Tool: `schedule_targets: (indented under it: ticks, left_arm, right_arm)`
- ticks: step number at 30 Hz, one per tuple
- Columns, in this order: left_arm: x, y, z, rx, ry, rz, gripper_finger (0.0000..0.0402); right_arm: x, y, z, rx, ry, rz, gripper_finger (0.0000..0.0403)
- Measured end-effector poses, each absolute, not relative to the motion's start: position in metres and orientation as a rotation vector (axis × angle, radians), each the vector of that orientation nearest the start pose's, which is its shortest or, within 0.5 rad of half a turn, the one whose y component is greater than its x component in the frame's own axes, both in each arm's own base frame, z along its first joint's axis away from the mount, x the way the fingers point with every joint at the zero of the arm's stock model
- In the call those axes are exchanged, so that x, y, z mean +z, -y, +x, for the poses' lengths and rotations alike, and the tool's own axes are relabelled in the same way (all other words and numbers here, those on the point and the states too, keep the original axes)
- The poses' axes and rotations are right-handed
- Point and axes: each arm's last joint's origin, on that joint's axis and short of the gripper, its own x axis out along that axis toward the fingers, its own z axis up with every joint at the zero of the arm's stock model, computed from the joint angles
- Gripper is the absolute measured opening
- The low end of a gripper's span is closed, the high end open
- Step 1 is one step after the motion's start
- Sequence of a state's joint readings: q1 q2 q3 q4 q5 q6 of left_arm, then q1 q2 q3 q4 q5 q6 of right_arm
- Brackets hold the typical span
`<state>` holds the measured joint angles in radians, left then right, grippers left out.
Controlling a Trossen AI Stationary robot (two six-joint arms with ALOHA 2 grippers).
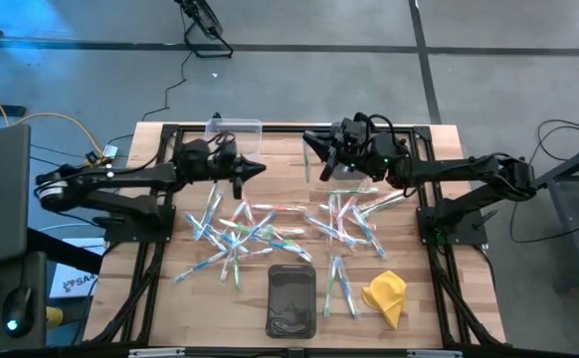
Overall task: Pick & Place Toothbrushes
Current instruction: Put the green toothbrush into the transparent bin
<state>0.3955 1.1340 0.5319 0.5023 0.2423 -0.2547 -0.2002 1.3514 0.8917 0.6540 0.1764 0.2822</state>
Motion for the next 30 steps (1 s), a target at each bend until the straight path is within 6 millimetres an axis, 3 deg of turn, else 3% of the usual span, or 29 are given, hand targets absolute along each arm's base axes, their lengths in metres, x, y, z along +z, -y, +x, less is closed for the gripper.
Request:
schedule_targets:
  ticks: [9, 14, 25, 30]
  left_arm:
    - [0.256, -0.098, 0.267, -0.013, -0.053, -0.200, 0.0000]
    - [0.261, -0.104, 0.282, -0.016, -0.038, -0.191, 0.0000]
    - [0.263, -0.110, 0.289, 0.073, -0.032, -0.124, 0.0002]
    - [0.263, -0.109, 0.289, 0.045, -0.032, -0.126, 0.0050]
  right_arm:
    - [0.325, 0.066, 0.296, -0.356, 0.240, 0.227, 0.0009]
    - [0.325, 0.065, 0.296, -0.355, 0.241, 0.228, 0.0009]
    - [0.324, 0.065, 0.296, -0.355, 0.229, 0.248, 0.0009]
    - [0.323, 0.064, 0.296, -0.350, 0.225, 0.260, 0.0009]
